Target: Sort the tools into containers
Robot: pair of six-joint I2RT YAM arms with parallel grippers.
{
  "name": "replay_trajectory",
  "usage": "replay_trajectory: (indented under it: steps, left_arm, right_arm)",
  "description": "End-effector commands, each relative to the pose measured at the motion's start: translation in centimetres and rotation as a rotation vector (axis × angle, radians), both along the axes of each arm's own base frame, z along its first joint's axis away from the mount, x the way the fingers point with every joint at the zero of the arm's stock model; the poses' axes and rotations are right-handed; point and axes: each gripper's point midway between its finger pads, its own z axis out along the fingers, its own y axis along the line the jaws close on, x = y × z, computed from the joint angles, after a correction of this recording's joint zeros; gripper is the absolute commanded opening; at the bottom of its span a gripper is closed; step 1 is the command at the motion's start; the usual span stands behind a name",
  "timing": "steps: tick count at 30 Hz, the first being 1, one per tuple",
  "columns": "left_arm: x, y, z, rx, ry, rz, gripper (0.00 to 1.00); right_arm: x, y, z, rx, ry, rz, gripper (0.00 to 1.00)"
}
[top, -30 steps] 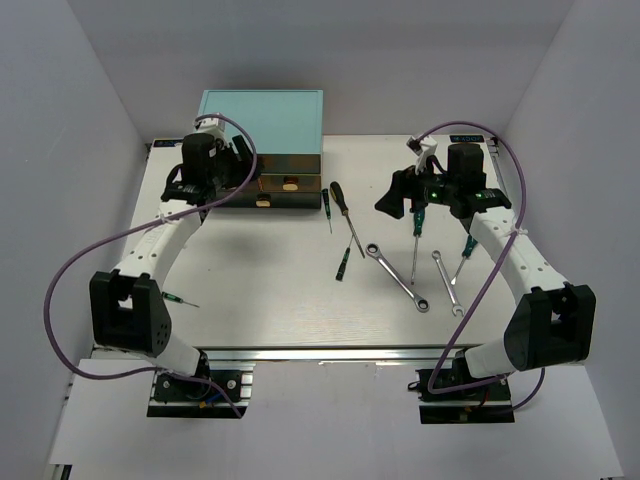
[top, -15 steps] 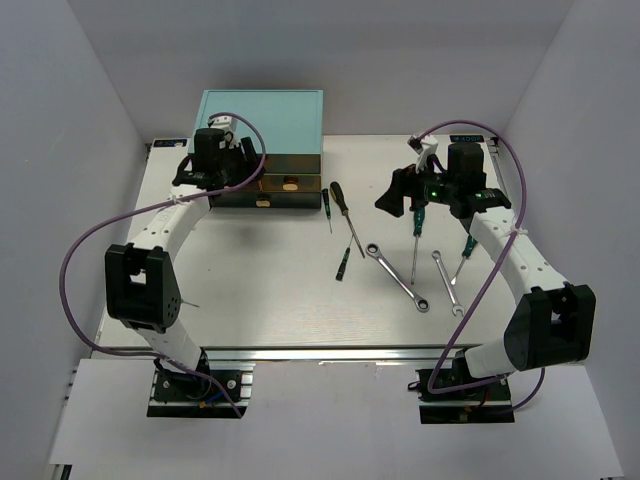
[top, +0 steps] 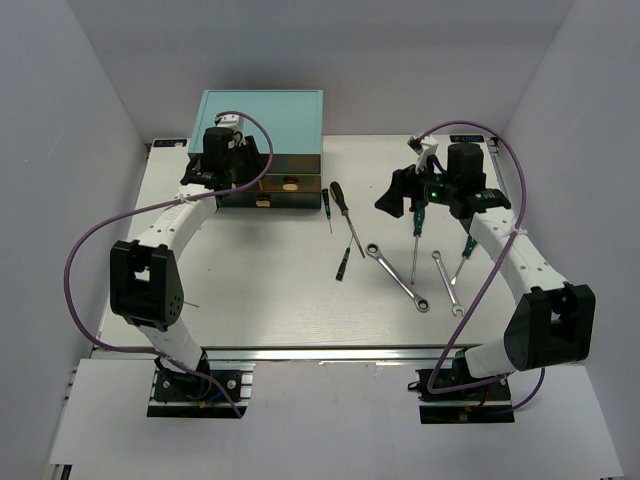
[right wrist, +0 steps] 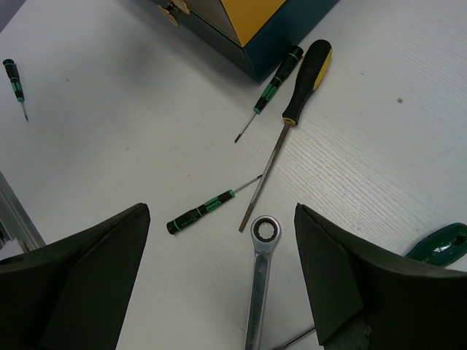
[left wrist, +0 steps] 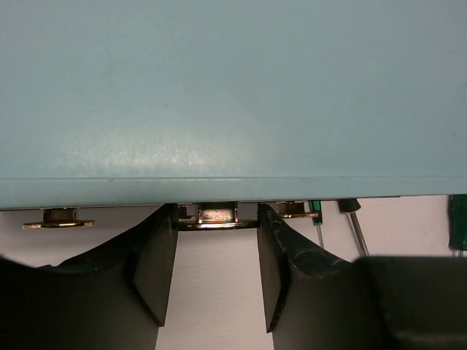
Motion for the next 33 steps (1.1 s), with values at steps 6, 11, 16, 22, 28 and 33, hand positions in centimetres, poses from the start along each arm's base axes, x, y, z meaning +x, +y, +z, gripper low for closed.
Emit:
replay_trajectory:
  steps: [6,11,16,22,28,33]
  left_arm:
    - [-1.6,0.5,2.7,0.001,-0.127,0.074,0.32]
    - [-5.0,-0.5,2.4,-0.022,-0.123,0.035,0.29]
    - [-9.6,-0.3,1.9,-0.069,-0.12,0.032,0.26]
    - [-13.4,0.7,1.5,-0.098,-0.113,0.057,0.38]
    - [-13.8,0.9,1.9,-0.094,-0.109,0.058,0.73]
    - [-14.7,1.2,3.5,-0.095,-0.108,0.063,0.74]
  right_arm:
    - [-0.5,0.6,0.1,-0.002,-0.04,0.037,0.85]
    - [-0.8,0.7,-0.1,-0.009,-0.045,0.042,0.85]
    - [-0.8,0.9,-0.4,-0.018,-0.047,0.05,0.85]
    - [-0.6,1.3,-1.3,-0.036,-0.038,0.054,0.85]
    - [0.1,1.1,-4.9,-0.172,-0.023,0.035,0.85]
    - [-0.1,-0.3,-9.2,-0.331,0.072,0.004,0.84]
